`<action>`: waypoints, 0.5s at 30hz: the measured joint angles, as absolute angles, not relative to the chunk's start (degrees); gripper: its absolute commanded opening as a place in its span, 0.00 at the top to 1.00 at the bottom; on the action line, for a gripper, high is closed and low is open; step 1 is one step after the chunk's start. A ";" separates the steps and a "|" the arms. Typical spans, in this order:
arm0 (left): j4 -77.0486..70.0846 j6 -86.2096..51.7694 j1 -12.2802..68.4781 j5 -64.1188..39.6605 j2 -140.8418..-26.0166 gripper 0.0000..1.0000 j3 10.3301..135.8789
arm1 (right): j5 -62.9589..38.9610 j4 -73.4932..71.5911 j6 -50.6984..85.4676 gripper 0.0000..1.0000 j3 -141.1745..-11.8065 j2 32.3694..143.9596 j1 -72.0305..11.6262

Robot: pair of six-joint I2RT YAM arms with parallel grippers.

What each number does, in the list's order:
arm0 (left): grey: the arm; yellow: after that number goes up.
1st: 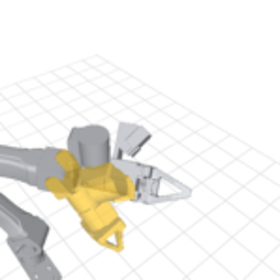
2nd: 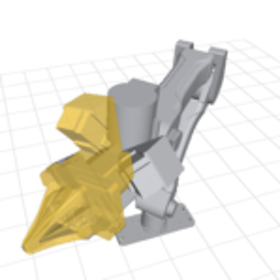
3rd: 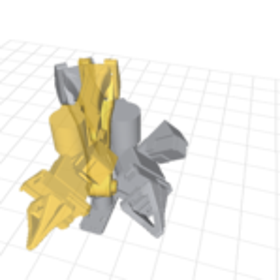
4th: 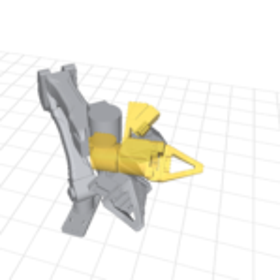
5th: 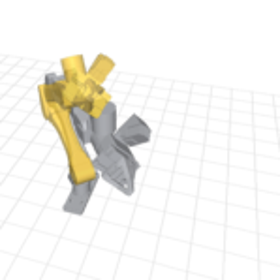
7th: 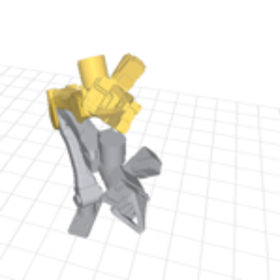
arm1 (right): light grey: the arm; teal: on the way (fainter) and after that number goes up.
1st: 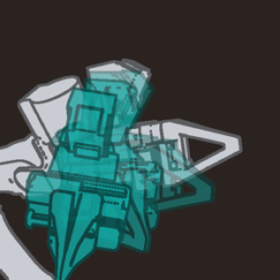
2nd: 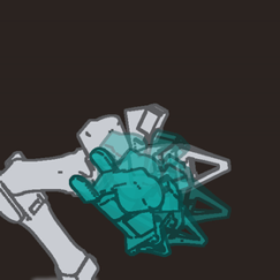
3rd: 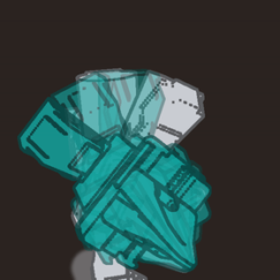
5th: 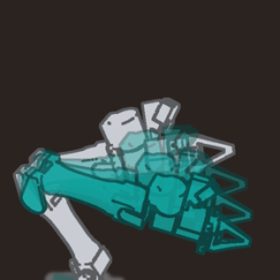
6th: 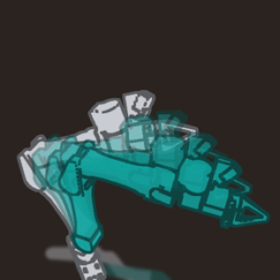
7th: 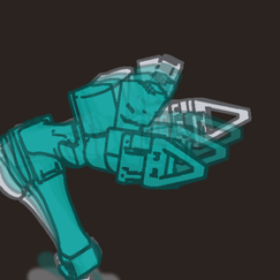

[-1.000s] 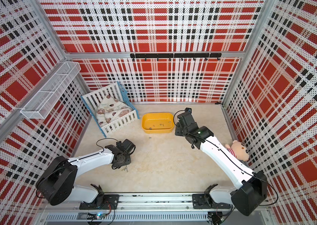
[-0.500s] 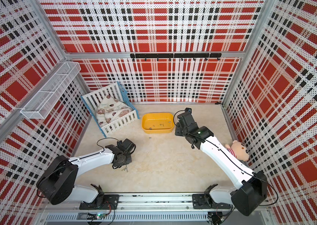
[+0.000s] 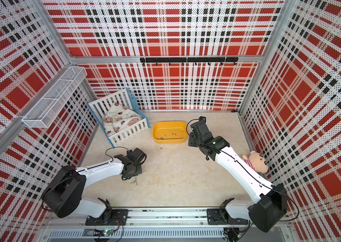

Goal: Put the screws on the desktop into the storage box
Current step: Pick up the screw from the center of the board.

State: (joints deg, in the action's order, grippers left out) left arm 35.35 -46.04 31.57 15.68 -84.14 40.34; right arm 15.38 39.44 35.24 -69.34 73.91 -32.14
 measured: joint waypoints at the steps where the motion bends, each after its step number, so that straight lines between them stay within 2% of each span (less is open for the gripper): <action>1: 35.53 -46.02 31.57 15.70 -84.14 0.99 40.47 | 15.35 39.46 35.24 0.56 -69.34 73.91 -32.14; 6: 40.16 -45.76 32.95 16.78 -84.03 1.00 45.54 | 15.33 39.46 35.24 0.56 -69.34 73.91 -32.14; 15: 44.62 -43.42 38.15 19.49 -86.85 1.00 71.55 | 15.94 39.79 35.24 0.55 -69.32 73.65 -32.14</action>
State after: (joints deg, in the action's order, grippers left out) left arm 44.62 -43.42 38.15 19.49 -86.85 71.55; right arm 15.94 39.79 35.24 -69.32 73.65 -32.14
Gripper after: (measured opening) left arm 0.092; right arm 0.445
